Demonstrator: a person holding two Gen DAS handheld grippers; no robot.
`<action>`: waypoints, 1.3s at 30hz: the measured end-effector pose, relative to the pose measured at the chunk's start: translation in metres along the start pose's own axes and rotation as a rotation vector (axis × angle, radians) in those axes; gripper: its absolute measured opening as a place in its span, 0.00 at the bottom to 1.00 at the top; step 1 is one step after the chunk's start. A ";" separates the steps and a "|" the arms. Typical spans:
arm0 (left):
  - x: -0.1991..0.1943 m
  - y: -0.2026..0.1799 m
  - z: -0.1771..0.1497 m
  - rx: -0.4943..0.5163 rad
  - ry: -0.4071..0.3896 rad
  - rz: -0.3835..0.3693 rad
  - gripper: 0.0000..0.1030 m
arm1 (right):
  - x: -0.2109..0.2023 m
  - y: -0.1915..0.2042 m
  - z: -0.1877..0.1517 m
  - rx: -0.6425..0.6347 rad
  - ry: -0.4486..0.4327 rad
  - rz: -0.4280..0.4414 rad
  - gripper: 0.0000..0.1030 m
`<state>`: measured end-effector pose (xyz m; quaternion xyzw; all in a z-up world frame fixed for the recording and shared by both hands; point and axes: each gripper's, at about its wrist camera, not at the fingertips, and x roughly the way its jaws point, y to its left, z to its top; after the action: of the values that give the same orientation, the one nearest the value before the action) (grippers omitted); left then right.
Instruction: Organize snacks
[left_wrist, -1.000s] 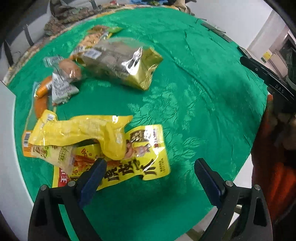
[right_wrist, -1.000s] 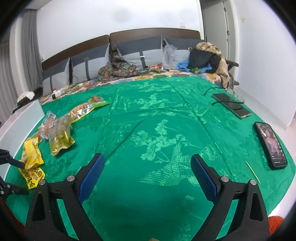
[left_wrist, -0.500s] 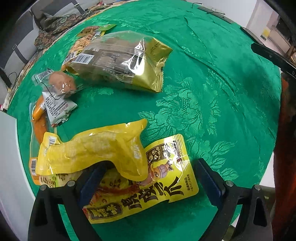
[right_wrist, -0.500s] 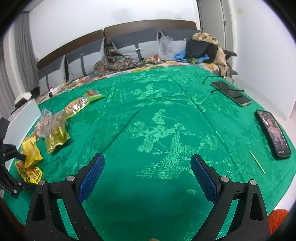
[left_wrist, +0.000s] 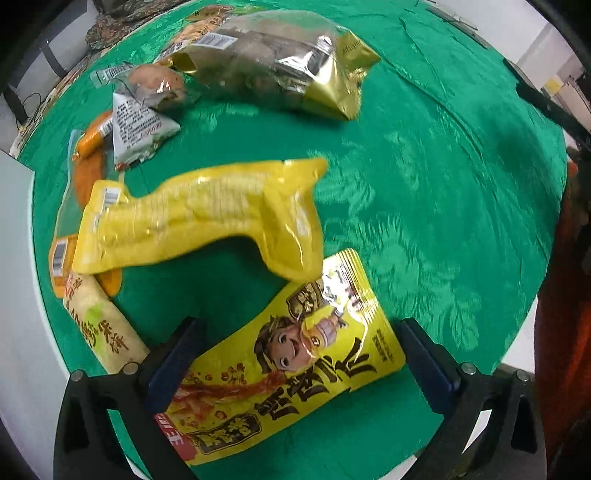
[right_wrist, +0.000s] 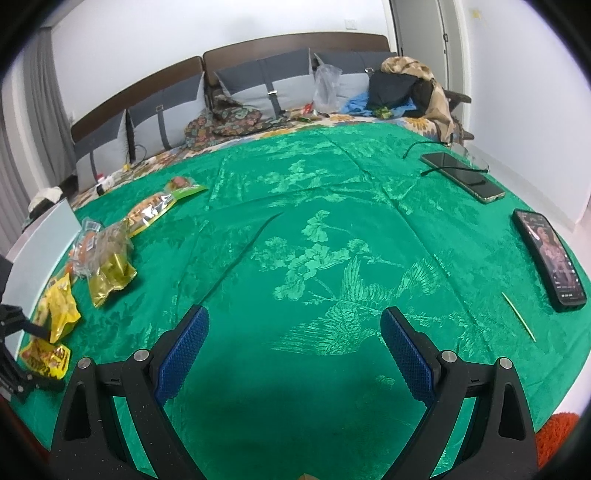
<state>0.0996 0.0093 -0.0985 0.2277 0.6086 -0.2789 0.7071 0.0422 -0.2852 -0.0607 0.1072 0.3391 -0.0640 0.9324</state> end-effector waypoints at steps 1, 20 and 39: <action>0.000 0.000 -0.002 -0.005 0.002 0.000 1.00 | 0.000 0.000 0.000 -0.001 -0.001 0.000 0.93; -0.044 0.053 -0.115 -1.094 -0.221 -0.083 1.00 | 0.000 0.009 -0.002 -0.038 -0.006 0.023 0.93; -0.033 -0.036 -0.030 0.246 -0.024 0.177 1.00 | 0.006 -0.003 0.001 0.027 0.020 0.027 0.93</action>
<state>0.0502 0.0064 -0.0702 0.3619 0.5389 -0.2903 0.7031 0.0467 -0.2884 -0.0642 0.1252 0.3461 -0.0549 0.9282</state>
